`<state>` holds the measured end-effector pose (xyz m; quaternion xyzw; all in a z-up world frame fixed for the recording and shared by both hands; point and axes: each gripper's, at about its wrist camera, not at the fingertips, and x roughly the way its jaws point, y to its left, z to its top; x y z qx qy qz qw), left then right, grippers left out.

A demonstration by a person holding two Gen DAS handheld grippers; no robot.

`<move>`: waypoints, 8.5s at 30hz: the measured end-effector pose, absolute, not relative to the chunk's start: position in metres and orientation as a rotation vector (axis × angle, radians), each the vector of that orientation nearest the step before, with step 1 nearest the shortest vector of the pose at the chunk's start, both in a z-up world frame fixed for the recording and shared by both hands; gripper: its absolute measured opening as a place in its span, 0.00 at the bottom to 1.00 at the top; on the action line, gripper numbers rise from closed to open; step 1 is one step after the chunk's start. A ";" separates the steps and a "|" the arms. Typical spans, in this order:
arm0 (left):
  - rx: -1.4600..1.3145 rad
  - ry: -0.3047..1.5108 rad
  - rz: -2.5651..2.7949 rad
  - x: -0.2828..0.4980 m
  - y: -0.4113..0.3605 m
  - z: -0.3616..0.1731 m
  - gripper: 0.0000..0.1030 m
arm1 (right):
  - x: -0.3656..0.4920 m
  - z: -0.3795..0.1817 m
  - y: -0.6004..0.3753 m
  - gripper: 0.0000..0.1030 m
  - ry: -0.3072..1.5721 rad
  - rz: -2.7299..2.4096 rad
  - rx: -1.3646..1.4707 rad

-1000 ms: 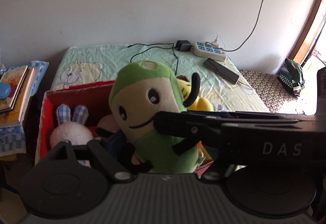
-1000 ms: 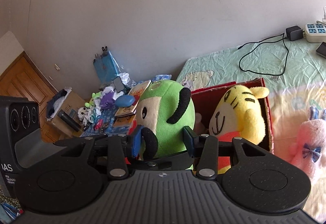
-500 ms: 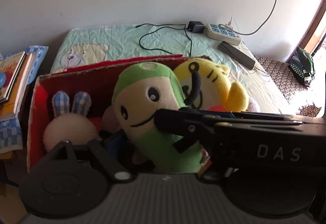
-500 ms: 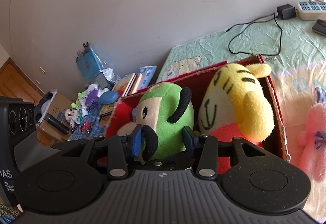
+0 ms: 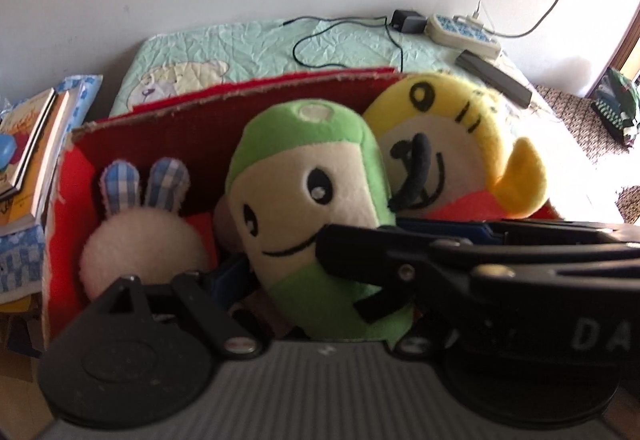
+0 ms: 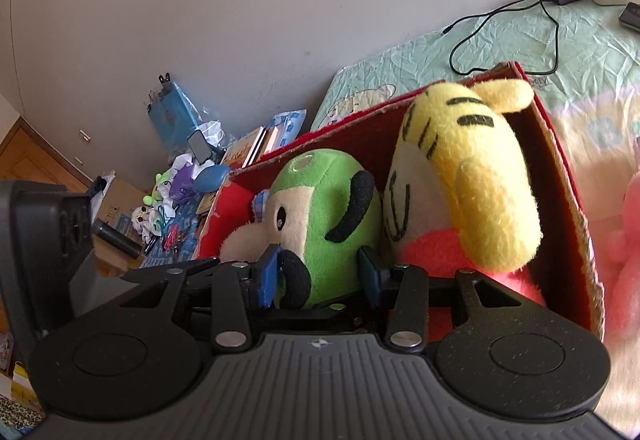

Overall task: Organize objects
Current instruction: 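Lower the green plush into the red box beside the tiger, then open the right tool and withdraw it from the green plush, then move the right tool toward the white bunny with blue bow tie, then close the right tool on the white bunny's body, then lift the white bunny with the right tool and carry it over the box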

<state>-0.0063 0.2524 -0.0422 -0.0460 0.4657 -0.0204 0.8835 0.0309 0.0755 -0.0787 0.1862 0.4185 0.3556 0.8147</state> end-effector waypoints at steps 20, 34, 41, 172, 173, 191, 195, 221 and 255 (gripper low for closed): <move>-0.089 1.029 0.012 0.004 0.248 -0.047 0.88 | 0.035 -0.083 0.058 0.44 0.913 0.754 0.479; -0.043 1.030 0.073 -0.003 0.241 -0.037 0.89 | 0.029 -0.080 0.046 0.36 0.903 0.709 0.505; -0.034 1.015 0.083 -0.011 0.239 -0.029 0.91 | 0.022 -0.074 0.043 0.37 0.888 0.695 0.497; 0.056 1.079 -0.110 0.007 -0.022 -0.101 0.88 | 0.077 -0.167 -0.176 0.24 1.174 0.721 0.556; 0.059 1.076 -0.119 0.010 -0.024 -0.101 0.88 | 0.077 -0.168 -0.179 0.24 1.179 0.721 0.549; 0.010 1.119 -0.031 0.087 -0.009 -0.133 0.79 | 0.118 -0.179 -0.159 0.41 1.147 0.738 0.661; 0.022 1.114 -0.023 0.088 -0.008 -0.134 0.79 | 0.120 -0.179 -0.148 0.45 1.140 0.775 0.635; 0.078 1.087 -0.101 0.022 -0.038 -0.119 0.67 | 0.053 -0.155 -0.187 0.38 1.146 0.808 0.598; 0.130 0.726 -0.243 -0.115 0.077 0.003 0.67 | -0.070 -0.031 -0.064 0.38 0.764 0.808 0.457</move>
